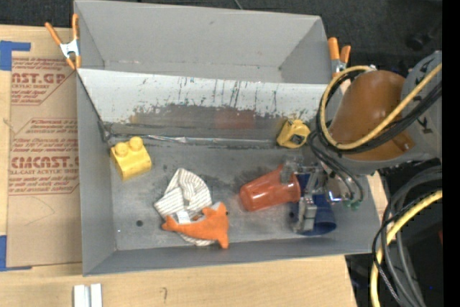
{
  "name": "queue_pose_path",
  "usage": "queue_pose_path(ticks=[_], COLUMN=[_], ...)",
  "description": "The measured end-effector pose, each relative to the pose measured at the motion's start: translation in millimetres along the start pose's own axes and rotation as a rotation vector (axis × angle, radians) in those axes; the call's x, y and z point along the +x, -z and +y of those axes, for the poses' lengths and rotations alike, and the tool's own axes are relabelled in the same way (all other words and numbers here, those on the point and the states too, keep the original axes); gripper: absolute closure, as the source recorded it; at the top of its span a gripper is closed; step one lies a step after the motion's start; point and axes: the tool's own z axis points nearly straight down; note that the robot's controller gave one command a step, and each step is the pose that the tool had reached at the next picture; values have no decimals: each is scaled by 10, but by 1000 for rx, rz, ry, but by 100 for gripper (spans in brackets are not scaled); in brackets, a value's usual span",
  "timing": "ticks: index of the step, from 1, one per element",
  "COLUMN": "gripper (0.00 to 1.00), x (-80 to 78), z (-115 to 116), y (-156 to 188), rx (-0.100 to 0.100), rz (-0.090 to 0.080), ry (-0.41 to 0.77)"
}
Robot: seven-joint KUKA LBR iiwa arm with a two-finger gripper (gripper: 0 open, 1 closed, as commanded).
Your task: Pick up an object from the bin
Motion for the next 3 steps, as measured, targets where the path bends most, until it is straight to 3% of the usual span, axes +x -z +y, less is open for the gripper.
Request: queue_pose_path(ticks=[1,2,3], gripper=[0,0,100], x=[-16,-242,-415], z=[3,274,274], y=[43,-482,-732], rx=[1,1,0], rz=[-7,-18,-8], ry=[1,-8,-92])
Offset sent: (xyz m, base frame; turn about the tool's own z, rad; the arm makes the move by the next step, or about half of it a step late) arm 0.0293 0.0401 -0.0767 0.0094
